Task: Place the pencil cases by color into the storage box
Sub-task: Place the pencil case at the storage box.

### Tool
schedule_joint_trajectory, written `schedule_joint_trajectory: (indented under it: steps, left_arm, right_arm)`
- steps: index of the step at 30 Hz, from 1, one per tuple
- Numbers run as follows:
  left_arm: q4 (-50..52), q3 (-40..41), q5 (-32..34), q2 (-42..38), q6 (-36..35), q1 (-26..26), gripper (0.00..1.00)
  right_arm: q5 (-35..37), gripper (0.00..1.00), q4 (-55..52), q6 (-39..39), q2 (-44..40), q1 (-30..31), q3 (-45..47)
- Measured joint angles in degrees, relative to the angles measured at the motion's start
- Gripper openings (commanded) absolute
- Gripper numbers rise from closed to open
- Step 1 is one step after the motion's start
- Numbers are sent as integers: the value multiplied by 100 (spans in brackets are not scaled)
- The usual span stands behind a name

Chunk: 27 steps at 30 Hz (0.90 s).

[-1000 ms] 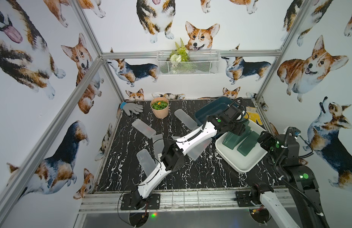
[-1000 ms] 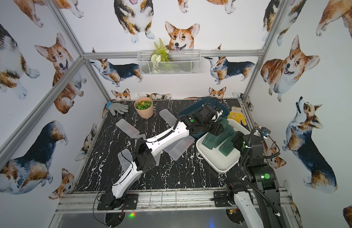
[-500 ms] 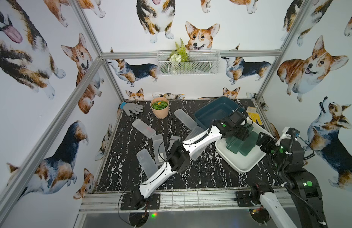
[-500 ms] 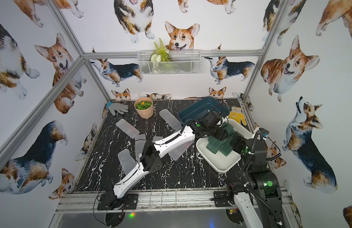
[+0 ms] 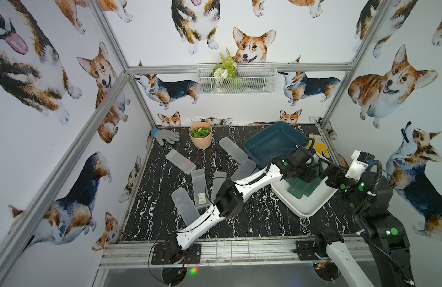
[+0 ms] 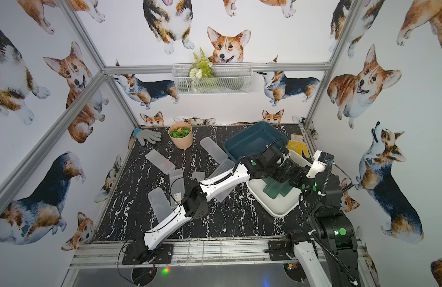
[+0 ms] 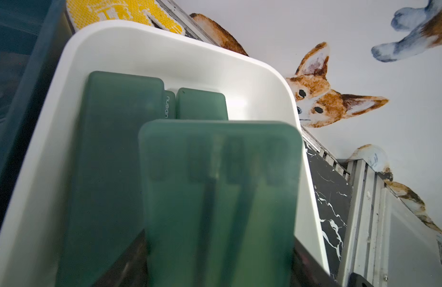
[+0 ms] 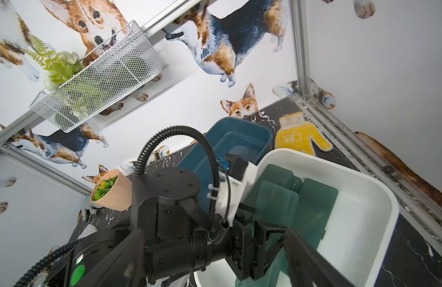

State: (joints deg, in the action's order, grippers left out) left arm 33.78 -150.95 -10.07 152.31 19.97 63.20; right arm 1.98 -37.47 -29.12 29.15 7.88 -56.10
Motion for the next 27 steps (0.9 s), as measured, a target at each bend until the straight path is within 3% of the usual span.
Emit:
schedule_joint_trajectory:
  steps: [19,27]
  left_arm:
    - [9,-105,291,275,-26,63,61]
    - [-4,-131,291,348,-17,63,73]
  right_arm:
    - [-654,89,369,-90,212,0,-94]
    - [-796,88,400,-94,278,0,-118]
